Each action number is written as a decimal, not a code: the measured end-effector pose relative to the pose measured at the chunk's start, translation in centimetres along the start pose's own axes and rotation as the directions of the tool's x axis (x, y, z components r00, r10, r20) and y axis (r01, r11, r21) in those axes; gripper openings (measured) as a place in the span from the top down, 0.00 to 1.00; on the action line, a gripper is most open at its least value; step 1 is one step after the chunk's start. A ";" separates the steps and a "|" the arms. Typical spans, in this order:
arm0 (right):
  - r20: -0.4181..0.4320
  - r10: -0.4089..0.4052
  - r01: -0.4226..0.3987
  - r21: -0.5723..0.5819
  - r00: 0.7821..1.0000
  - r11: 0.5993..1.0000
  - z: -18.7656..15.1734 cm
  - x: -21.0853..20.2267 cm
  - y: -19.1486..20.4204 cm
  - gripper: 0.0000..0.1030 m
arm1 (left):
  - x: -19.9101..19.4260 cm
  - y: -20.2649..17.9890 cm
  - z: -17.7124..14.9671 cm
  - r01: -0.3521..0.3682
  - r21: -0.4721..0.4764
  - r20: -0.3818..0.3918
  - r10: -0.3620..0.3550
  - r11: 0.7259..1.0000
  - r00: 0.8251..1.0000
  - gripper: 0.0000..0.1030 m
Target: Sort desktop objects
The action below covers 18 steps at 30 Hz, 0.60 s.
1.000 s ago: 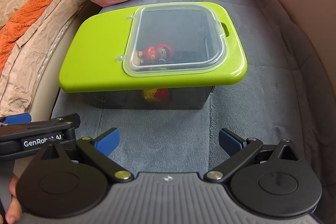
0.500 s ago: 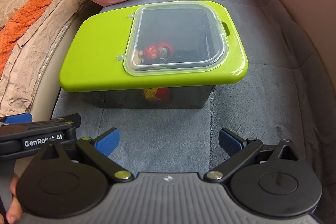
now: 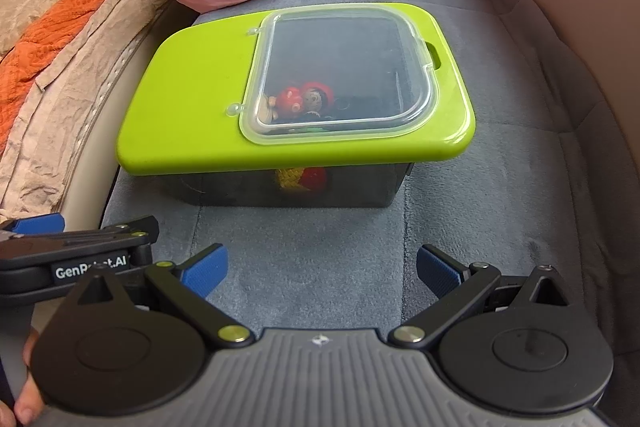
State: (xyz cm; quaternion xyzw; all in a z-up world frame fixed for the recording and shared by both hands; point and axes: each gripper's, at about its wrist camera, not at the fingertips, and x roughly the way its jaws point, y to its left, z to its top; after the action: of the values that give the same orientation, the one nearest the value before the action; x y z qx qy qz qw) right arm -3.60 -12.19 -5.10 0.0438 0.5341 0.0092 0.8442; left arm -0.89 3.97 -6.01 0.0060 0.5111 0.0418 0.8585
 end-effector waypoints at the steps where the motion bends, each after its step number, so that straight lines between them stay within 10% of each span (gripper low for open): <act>1: 0.000 0.000 0.000 0.000 1.000 1.000 0.0 0.0 0.0 0.02 | 0.0 0.0 0.0 -0.001 0.000 0.000 0.001 1.000 1.000 0.00; 18: -0.004 0.000 0.000 0.007 1.000 1.000 -0.3 -0.3 0.6 0.02 | -0.5 -0.4 0.0 -0.016 0.028 0.038 0.015 0.999 0.999 0.00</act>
State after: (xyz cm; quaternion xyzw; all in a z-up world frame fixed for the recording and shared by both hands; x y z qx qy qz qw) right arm -4.00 -11.57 -4.96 0.0466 0.5358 0.0075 0.8430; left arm -1.08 3.58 -5.56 0.0227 0.4952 0.0411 0.8675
